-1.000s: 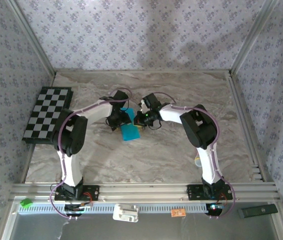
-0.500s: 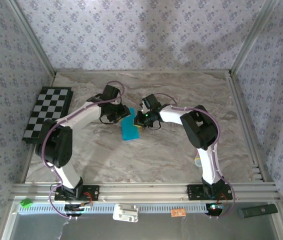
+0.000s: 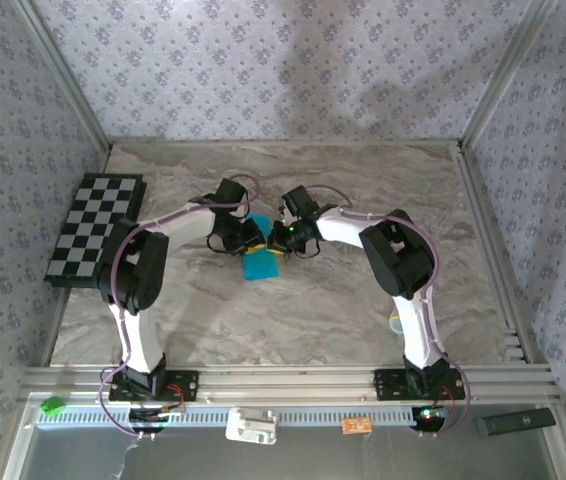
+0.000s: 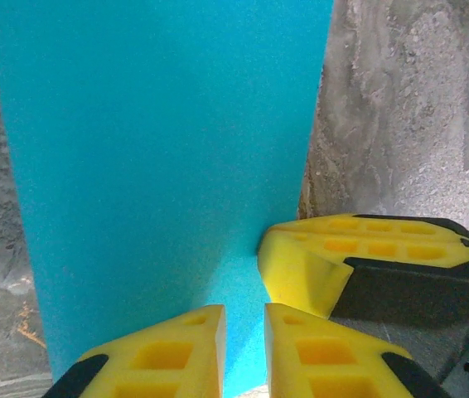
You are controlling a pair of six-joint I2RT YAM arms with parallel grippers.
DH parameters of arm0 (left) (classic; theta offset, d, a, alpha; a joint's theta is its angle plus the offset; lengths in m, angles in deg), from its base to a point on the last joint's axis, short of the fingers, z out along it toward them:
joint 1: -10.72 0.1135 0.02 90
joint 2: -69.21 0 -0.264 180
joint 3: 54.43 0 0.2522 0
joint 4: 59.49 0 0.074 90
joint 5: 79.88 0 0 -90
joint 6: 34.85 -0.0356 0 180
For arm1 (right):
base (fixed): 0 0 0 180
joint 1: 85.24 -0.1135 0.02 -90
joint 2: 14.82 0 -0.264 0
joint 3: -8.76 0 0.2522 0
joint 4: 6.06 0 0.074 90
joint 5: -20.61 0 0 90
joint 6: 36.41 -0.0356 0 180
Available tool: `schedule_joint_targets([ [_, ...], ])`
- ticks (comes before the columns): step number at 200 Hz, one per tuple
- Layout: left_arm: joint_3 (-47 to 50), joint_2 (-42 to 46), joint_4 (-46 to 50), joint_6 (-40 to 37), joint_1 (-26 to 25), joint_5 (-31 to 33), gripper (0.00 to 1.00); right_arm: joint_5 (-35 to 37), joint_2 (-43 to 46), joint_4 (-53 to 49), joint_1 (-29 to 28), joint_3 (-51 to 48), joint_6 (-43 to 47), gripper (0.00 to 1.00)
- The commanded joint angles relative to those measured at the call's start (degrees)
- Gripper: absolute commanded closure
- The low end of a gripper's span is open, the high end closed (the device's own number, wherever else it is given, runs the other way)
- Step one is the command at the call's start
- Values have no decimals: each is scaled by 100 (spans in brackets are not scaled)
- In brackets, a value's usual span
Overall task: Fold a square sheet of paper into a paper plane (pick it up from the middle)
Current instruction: First fold the square sheet of paper in half at the center of the table.
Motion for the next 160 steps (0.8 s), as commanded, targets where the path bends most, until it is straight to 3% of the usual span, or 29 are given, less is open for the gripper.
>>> schedule_joint_targets([
  [1, -226, -144, -23, -226, 40, -253, 81, 884, -554, -1231, 42, -211, 82, 100],
  [160, 625, -305, -424, -1043, 782, -398, 89, 1187, -830, -1769, 69, -79, 273, 100],
])
